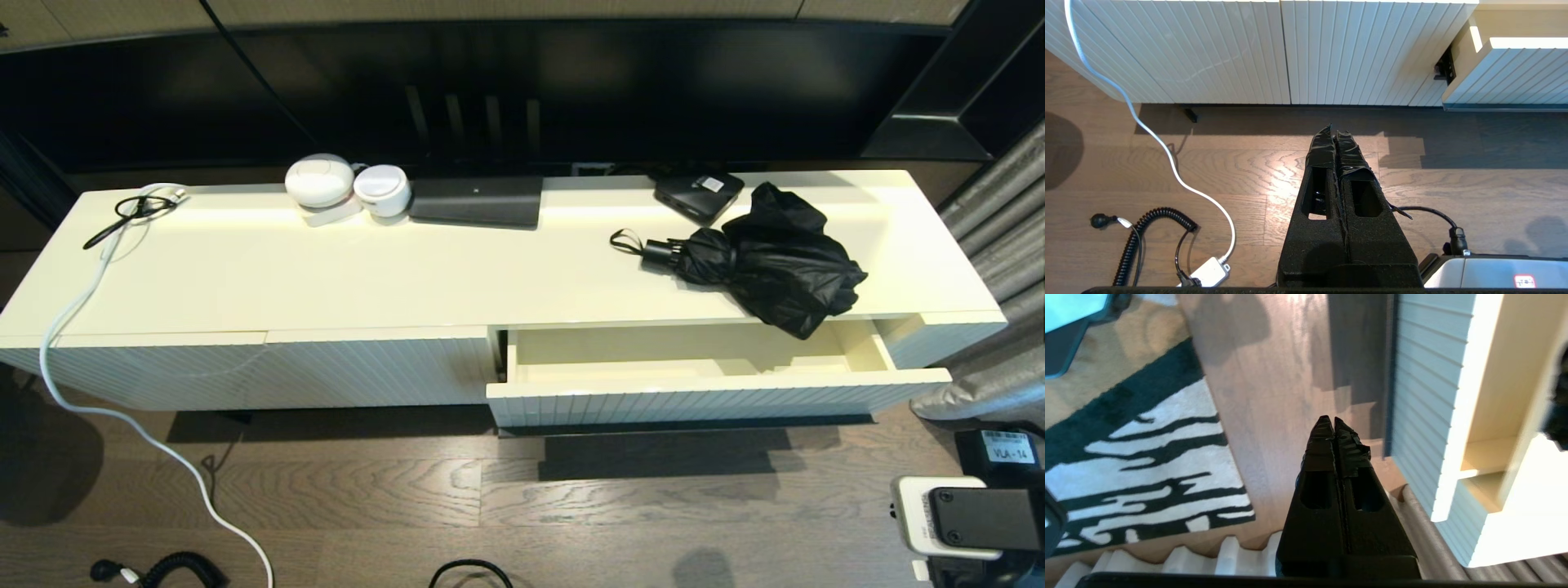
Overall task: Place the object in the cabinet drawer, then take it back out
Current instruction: Open the drawer
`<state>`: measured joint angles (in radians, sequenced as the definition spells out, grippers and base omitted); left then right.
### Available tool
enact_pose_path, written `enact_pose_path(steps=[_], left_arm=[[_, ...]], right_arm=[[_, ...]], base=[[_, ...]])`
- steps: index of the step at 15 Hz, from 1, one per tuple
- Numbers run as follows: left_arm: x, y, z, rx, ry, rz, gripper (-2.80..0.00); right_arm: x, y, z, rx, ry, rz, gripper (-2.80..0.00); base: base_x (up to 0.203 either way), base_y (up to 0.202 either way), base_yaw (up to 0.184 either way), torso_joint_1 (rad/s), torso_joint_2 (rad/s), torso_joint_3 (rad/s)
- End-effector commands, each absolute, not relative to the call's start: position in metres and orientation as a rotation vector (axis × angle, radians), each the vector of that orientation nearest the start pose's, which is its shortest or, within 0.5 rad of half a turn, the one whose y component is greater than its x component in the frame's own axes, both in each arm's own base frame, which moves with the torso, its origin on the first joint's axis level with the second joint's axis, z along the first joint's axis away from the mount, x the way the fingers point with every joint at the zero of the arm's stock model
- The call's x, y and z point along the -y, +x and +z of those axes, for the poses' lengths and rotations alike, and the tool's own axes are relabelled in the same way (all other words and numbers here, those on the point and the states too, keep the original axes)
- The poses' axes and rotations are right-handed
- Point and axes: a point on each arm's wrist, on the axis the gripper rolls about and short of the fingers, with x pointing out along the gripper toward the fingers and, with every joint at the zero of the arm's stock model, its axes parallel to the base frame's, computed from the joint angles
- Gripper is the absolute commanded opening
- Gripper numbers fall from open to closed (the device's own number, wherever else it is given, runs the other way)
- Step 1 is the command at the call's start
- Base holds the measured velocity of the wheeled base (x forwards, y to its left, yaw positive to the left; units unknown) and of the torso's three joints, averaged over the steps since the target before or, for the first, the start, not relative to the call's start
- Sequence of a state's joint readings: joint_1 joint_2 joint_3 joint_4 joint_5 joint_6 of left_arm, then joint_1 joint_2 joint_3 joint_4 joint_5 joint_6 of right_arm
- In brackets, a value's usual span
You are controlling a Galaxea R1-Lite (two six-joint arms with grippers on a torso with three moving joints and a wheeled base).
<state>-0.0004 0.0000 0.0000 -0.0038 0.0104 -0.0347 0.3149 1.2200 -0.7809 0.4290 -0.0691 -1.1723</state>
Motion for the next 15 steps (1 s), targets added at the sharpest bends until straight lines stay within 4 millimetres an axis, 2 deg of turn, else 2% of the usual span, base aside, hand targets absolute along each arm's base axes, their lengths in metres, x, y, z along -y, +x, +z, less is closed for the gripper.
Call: enact_pose_path(steps=[1,5,8,11,13,15], left_arm=[[0.000,-0.023,0.076,0.003,-0.035,0.009,-2.80],[0.000,-0.023,0.076,0.003,-0.035,0.010,-2.80],[0.000,-0.023,0.076,0.003,-0.035,0.011,-2.80],[0.000,-0.023,0.076,0.003,-0.035,0.009,-2.80],[0.000,-0.023,0.076,0.003,-0.035,0.011,-2.80],[0.000,-0.023,0.076,0.003,-0.035,0.010,-2.80]], right_arm=[[-0.049,0.151,0.202,-0.613,-1.262,0.717,-2.80],[-0.060,0.174,0.201,-0.627,-1.232,0.725,-2.80],[-0.077,0.219,0.187,-0.641,-1.225,0.735,-2.80],[-0.094,0.262,0.184,-0.606,-1.246,0.735,-2.80],[-0.102,0.285,0.185,-0.570,-1.293,0.743,-2.80],[-0.105,0.297,0.185,-0.552,-1.327,0.749,-2.80]], base=[[0.000,0.000,0.000,0.000,0.00,0.000],[0.000,0.000,0.000,0.000,0.00,0.000],[0.000,0.000,0.000,0.000,0.00,0.000],[0.000,0.000,0.000,0.000,0.00,0.000],[0.000,0.000,0.000,0.000,0.00,0.000],[0.000,0.000,0.000,0.000,0.00,0.000]])
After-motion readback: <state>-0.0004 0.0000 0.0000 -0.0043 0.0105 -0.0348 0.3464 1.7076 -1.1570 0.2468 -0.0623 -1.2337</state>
